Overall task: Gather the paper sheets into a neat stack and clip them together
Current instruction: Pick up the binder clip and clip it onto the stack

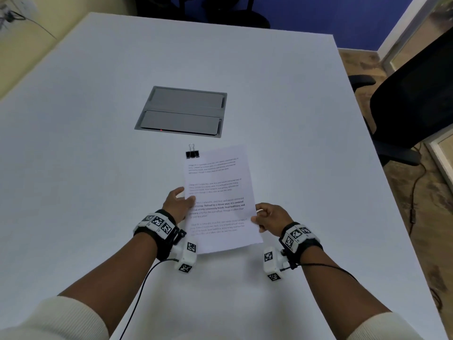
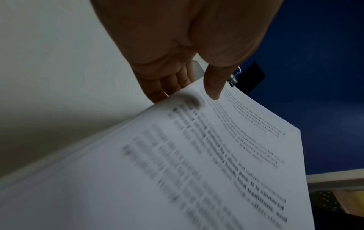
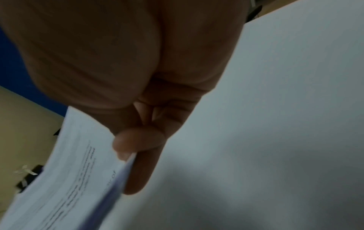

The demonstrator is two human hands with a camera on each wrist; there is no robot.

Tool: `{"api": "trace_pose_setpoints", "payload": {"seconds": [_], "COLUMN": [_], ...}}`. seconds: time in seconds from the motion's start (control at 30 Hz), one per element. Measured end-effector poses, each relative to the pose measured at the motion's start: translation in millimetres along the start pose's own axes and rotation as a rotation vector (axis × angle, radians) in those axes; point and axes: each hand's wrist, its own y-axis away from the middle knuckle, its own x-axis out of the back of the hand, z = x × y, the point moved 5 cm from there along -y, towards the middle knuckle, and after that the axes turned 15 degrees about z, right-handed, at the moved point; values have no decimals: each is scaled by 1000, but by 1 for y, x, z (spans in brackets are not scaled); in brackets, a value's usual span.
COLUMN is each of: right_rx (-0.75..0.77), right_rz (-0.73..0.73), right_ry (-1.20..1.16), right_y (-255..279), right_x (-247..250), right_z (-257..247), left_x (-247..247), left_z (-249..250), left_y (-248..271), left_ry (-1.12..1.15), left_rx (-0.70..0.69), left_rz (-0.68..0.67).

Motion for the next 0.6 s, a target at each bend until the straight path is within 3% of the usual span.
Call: {"api": "trace_pose_setpoints", "payload": {"seconds": [0.13,0.6], "right_rx": [-73,-223], "right_rz": [44,118], "right_ry": [-51,-136], "right_y": [-24,-105], "right_x": [-16,-77], "right_z": [-4,-2], "left_x": [4,8], "left_z": [-14,-32], "left_y": [-11,-100], "left_ry": [-118,-136], "left_rx": [-44,-26], "left_rz": [-19,-4]}}
